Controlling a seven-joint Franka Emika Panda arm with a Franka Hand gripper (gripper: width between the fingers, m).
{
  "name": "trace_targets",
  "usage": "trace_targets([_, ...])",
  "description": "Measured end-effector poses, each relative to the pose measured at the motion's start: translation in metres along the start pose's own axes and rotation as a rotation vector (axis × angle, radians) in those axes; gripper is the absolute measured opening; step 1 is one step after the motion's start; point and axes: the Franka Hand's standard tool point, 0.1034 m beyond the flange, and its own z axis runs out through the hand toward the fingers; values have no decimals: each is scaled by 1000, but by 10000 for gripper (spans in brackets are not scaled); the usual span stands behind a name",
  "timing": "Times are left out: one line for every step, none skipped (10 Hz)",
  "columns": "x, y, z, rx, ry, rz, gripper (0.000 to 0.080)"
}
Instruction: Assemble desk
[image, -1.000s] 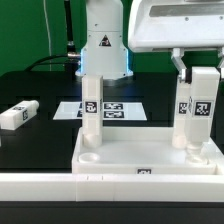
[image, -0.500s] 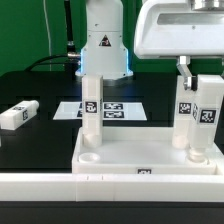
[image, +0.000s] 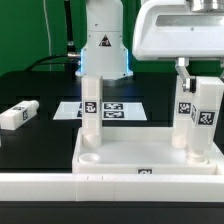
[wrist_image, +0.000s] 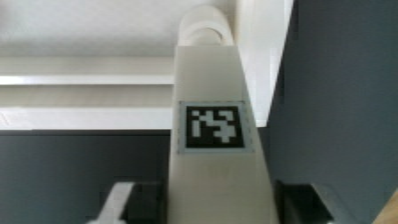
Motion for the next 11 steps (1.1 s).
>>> trace_targets([-1, 0, 2, -2, 0, -1, 287])
trace_targets([-2, 0, 3, -2, -1, -2, 287])
trace_targets([-3, 0, 4, -3, -4, -3, 287])
trace_targets([-3, -1, 5, -4, -2, -4, 287])
trace_targets([-3, -1, 6, -4, 0, -5, 287])
trace_targets([-3, -1, 6, -4, 2, -5, 287])
trace_targets([-3, -1, 6, -4, 3, -5, 287])
trace_targets([-2, -1, 6, -4, 7, 1, 287])
trace_targets([-2, 0, 6, -3, 8, 4, 287])
trace_targets([-2, 0, 6, -3, 8, 4, 288])
trace_targets([-2, 0, 6, -3, 8, 4, 288])
